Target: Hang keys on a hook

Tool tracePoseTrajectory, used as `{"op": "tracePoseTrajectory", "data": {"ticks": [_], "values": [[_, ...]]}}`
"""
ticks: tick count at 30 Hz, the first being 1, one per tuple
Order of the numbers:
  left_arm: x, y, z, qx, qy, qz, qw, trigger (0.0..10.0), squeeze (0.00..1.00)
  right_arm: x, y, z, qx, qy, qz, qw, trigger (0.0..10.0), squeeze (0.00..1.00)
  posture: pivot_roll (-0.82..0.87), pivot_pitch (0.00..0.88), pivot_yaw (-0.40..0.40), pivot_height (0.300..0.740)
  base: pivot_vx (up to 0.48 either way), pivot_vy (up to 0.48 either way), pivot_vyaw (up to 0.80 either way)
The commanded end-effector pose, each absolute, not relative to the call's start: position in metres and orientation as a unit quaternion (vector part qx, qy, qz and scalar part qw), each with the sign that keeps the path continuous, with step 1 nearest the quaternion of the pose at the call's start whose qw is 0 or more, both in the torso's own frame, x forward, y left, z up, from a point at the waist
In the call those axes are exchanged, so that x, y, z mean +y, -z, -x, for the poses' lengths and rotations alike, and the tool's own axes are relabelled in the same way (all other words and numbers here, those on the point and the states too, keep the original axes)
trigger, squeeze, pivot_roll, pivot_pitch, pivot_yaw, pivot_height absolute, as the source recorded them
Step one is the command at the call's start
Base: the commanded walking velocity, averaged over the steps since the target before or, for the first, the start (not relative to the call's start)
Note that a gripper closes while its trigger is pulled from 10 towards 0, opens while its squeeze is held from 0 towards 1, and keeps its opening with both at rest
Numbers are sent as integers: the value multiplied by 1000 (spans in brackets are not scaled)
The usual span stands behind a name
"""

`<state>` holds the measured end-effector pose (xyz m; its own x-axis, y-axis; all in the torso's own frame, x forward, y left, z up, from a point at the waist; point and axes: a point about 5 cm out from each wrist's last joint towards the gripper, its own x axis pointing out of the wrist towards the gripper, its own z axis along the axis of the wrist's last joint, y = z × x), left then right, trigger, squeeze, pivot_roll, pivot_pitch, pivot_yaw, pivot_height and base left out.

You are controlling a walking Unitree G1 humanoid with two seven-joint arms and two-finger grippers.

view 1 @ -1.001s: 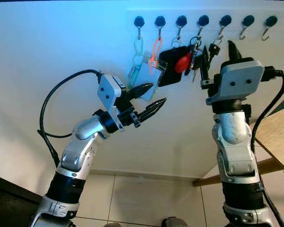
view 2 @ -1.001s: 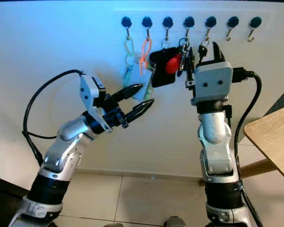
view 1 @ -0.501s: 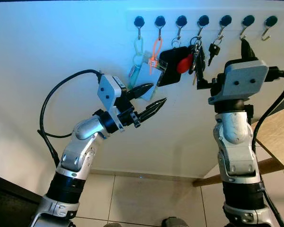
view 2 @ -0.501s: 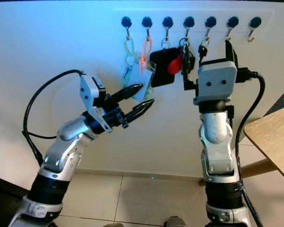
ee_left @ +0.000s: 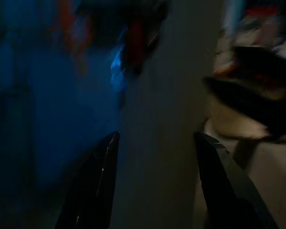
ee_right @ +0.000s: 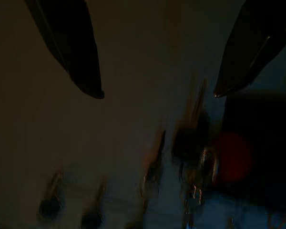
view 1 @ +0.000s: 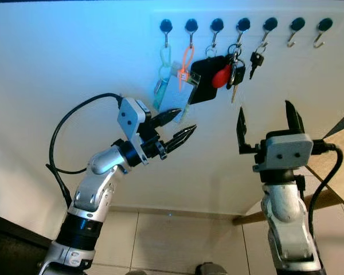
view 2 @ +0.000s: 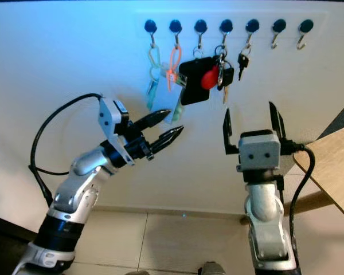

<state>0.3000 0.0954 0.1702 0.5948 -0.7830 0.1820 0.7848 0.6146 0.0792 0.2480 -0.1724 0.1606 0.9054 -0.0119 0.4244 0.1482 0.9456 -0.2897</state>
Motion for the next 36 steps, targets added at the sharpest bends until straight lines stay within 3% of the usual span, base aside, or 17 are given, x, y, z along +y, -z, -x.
{"op": "tracePoseTrajectory", "data": {"ticks": [1, 3, 4, 6, 8, 9, 12, 13, 14, 21, 32, 36], "values": [[108, -142, -304, -44, 398, -17, 916, 10000, 0, -178, -130, -248, -149, 48, 154, 976, 10000, 0, 5, 96, 46, 740, 0, 0, 0], [128, -99, -308, 47, 324, -50, 943, 10000, 0, -183, -82, -250, -50, 41, 121, 991, 10000, 0, 3, 90, 49, 740, 0, 0, 0], [128, -99, -308, 47, 324, -50, 943, 10000, 0, -183, -82, -250, -50, 41, 121, 991, 10000, 0, 3, 90, 49, 740, 0, 0, 0], [144, -65, -303, 114, 277, -45, 953, 10000, 0, -187, -38, -246, 46, 39, 90, 994, 10000, 0, 12, 83, 44, 740, 0, 0, 0], [155, -38, -293, 167, 250, -60, 952, 10000, 0, -190, -4, -239, 138, 48, 56, 988, 10000, 0, 12, 83, 44, 740, 0, 0, 0], [155, -38, -293, 167, 250, -60, 952, 10000, 0, -190, -4, -239, 138, 48, 56, 988, 10000, 0, 12, 83, 44, 740, 0, 0, 0], [179, 8, -272, 285, 141, -75, 945, 10000, 0, -192, 36, -219, 264, 65, 17, 962, 10000, 0, 24, 64, 24, 740, 0, 0, 0], [179, 8, -272, 285, 141, -75, 945, 10000, 0, -192, 36, -219, 264, 65, 17, 962, 10000, 0, 24, 64, 24, 740, 0, 0, 0], [189, 23, -261, 329, 78, -71, 939, 10000, 0, -194, 48, -210, 303, 81, -16, 949, 10000, 0, 25, 62, 22, 740, 0, 0, 0], [187, 36, -251, 355, 72, -64, 930, 10000, 0, -198, 65, -193, 348, 116, -63, 928, 10000, 0, 31, 32, 13, 740, 0, 0, 0], [197, 39, -251, 352, 11, -9, 936, 10000, 0, -205, 72, -186, 365, 102, -44, 924, 10000, 0, 31, 0, 14, 740, 0, 0, 0], [194, 39, -250, 347, 24, -16, 938, 10000, 0, -210, 71, -186, 363, 105, -24, 925, 10000, 0, 32, 0, 10, 740, 0, 0, 0]]}}
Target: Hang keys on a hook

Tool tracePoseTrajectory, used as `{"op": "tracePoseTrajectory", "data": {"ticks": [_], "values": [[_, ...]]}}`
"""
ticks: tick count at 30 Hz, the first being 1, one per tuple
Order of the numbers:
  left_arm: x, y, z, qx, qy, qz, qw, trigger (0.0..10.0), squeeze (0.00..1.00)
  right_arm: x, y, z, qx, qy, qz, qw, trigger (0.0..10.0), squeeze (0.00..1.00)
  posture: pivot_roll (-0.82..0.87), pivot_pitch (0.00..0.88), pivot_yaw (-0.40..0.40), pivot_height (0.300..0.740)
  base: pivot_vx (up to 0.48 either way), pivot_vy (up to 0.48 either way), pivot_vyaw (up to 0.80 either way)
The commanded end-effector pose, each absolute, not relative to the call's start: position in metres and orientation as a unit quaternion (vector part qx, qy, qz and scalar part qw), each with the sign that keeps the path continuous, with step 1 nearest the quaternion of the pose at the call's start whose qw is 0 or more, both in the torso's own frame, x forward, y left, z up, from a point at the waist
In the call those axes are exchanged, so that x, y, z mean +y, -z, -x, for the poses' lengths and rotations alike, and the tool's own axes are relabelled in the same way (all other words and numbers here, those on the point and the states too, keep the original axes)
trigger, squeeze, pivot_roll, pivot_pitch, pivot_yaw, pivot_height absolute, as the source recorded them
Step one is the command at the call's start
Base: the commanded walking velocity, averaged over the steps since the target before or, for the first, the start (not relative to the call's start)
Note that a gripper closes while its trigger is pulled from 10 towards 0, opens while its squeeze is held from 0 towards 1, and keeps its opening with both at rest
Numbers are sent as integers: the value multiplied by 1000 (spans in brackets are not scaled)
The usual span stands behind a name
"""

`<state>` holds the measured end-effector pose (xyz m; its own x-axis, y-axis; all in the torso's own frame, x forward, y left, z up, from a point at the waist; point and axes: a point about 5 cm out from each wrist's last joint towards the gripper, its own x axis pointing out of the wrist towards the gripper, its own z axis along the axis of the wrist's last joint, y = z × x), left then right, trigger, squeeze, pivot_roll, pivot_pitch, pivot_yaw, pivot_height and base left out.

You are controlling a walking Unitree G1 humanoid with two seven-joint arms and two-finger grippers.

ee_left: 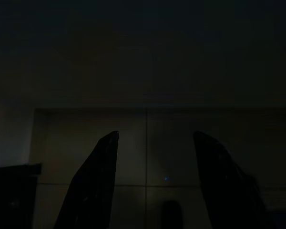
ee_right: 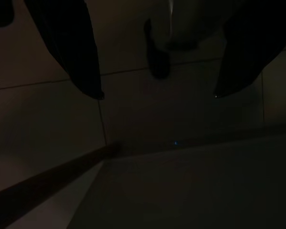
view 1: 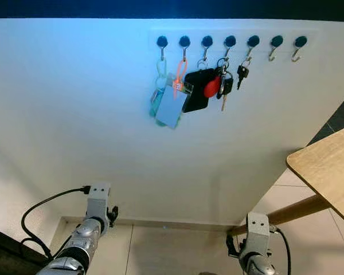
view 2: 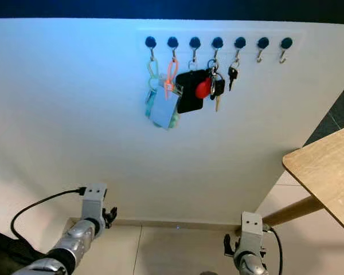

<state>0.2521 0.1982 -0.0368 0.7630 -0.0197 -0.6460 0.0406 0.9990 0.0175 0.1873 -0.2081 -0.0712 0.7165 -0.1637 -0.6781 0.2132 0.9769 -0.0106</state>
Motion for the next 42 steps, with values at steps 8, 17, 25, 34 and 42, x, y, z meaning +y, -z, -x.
{"op": "tracePoseTrajectory", "data": {"ticks": [8, 17, 25, 34, 42], "values": [[187, 43, -244, 341, 47, -19, 939, 10000, 0, -210, 73, -184, 365, 103, -16, 925, 10000, 0, 31, 0, 8, 740, 0, 0, -86], [186, 46, -240, 341, 55, -19, 938, 10000, 0, -207, 75, -181, 366, 104, -7, 925, 10000, 0, 28, 0, 13, 740, 0, 0, -800], [183, 44, -242, 329, 64, -20, 942, 10000, 0, -210, 75, -179, 366, 106, 7, 925, 10000, 0, 28, 0, 5, 740, 0, 0, -800], [179, 43, -243, 317, 65, -14, 946, 10000, 0, -211, 73, -183, 358, 99, 21, 928, 10000, 0, 32, 0, -2, 740, 0, 0, -800], [182, 40, -246, 306, 56, -5, 950, 10000, 0, -210, 73, -183, 359, 92, 27, 928, 10000, 0, 33, 0, -4, 740, 0, 0, -800]]}}
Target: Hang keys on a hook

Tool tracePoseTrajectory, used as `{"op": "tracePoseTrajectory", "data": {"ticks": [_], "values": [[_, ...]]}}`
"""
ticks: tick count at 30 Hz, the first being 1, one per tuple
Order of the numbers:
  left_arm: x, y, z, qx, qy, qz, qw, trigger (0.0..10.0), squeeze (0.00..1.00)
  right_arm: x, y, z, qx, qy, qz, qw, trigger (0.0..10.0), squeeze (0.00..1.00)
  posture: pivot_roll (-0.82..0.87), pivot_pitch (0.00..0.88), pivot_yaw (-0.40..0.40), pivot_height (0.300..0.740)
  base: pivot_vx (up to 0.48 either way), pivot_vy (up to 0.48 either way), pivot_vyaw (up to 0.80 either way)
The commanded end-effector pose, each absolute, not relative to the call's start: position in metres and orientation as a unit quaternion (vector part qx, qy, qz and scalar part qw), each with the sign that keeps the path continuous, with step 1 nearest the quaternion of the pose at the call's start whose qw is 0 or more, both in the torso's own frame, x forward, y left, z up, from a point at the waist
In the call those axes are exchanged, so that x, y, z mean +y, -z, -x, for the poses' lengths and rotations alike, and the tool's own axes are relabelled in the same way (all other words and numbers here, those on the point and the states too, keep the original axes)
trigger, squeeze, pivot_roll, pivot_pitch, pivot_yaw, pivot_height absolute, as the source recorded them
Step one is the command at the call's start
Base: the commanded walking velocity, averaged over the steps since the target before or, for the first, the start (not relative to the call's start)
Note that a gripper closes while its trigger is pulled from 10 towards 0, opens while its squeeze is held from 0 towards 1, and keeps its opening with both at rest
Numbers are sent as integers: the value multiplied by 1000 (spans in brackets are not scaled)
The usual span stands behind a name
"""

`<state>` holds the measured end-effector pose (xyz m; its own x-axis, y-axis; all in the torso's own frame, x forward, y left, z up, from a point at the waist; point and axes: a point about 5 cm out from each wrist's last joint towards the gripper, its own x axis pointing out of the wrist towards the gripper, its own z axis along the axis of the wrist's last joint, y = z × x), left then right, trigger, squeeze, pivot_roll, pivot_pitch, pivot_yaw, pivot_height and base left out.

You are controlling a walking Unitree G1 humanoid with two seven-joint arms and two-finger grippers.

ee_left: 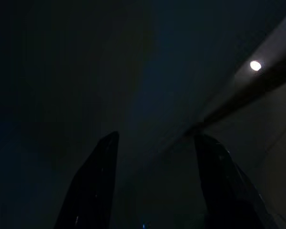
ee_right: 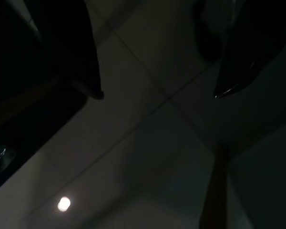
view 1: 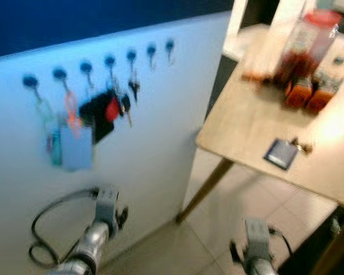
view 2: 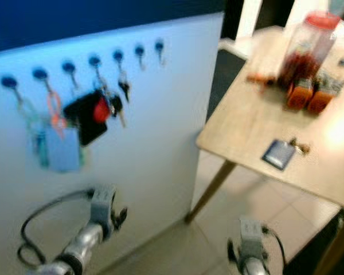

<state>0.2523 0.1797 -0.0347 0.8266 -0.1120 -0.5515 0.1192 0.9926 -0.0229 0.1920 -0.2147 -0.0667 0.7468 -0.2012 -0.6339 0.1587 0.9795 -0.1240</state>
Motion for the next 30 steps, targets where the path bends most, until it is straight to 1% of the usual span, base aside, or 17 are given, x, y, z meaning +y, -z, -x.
{"op": "tracePoseTrajectory", "data": {"ticks": [1, 19, 23, 26, 30], "values": [[182, 40, -246, 306, 55, -5, 951, 10000, 0, -210, 73, -183, 360, 90, 29, 928, 10000, 0, 33, 0, -4, 740, 0, 0, -800], [180, 38, -249, 297, 59, -4, 953, 10000, 0, -206, 74, -184, 364, 70, 40, 928, 10000, 0, 31, 0, -6, 740, 0, 0, -800], [180, 37, -250, 295, 59, -2, 954, 10000, 0, -205, 76, -181, 377, 59, 45, 923, 10000, 0, 31, 0, -7, 740, 0, 0, -800], [179, 37, -250, 294, 60, 1, 954, 10000, 0, -200, 79, -177, 393, 34, 52, 918, 10000, 0, 30, 0, -8, 740, 0, 0, 0], [177, 36, -251, 290, 70, 3, 955, 10000, 0, -200, 80, -176, 392, 39, 50, 918, 10000, 0, 32, 0, -7, 740, 0, 0, 0]]}}
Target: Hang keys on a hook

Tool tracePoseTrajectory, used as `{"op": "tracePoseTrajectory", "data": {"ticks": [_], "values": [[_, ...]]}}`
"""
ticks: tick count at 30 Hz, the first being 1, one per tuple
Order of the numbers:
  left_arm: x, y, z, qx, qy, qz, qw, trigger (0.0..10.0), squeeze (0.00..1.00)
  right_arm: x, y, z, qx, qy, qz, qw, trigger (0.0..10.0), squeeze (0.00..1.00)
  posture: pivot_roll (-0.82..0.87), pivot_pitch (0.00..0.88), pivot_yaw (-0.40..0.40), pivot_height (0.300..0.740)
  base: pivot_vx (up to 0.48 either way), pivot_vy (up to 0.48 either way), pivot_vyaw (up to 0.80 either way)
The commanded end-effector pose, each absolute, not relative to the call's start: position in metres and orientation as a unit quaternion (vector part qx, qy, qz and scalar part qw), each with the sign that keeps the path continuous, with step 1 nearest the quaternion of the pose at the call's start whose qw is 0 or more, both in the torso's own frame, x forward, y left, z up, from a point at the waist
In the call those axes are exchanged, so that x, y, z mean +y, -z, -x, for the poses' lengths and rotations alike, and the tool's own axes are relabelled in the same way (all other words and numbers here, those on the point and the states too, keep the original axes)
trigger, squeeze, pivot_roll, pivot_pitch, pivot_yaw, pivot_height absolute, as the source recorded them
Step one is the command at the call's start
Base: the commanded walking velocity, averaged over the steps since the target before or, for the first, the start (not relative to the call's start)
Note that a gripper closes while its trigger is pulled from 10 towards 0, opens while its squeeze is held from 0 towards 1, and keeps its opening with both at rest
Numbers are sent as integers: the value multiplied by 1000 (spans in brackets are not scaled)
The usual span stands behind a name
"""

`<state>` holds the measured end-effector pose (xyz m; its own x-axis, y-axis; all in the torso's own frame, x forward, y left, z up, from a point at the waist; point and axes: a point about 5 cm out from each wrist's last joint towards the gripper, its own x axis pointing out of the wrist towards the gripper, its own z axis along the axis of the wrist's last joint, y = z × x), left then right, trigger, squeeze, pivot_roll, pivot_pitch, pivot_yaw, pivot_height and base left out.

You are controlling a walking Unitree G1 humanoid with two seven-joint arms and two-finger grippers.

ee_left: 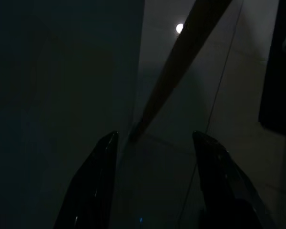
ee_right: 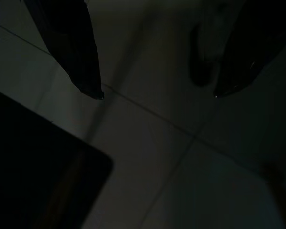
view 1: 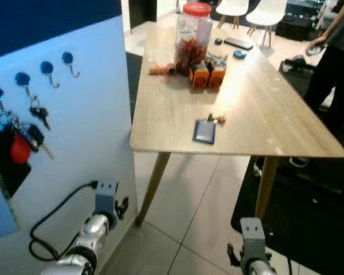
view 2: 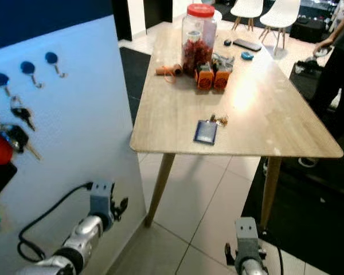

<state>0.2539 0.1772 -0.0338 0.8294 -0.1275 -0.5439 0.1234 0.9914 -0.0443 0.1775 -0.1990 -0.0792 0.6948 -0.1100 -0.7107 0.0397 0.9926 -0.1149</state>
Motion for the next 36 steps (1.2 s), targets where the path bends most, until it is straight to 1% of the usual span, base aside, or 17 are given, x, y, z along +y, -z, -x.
{"op": "tracePoseTrajectory", "data": {"ticks": [1, 5, 22, 24, 36], "values": [[176, 36, -252, 288, 75, 4, 955, 10000, 0, -200, 80, -176, 391, 41, 49, 918, 10000, 0, 31, 0, -5, 740, 0, 0, 0], [173, 35, -252, 287, 84, 4, 954, 10000, 0, -200, 80, -176, 391, 44, 49, 918, 10000, 0, 30, 0, -2, 740, 0, -228, 0], [173, 34, -254, 285, 86, -6, 955, 10000, 0, -201, 81, -174, 395, 48, 51, 916, 10000, 0, 34, 0, 0, 740, 0, -457, 0], [174, 35, -254, 296, 82, -19, 951, 10000, 0, -201, 81, -174, 396, 48, 51, 916, 10000, 0, 33, 0, 1, 740, 0, 0, 0], [169, 32, -260, 295, 90, -25, 951, 10000, 0, -202, 81, -173, 401, 50, 52, 913, 10000, 0, 33, 0, 4, 740, 0, 0, 0]]}}
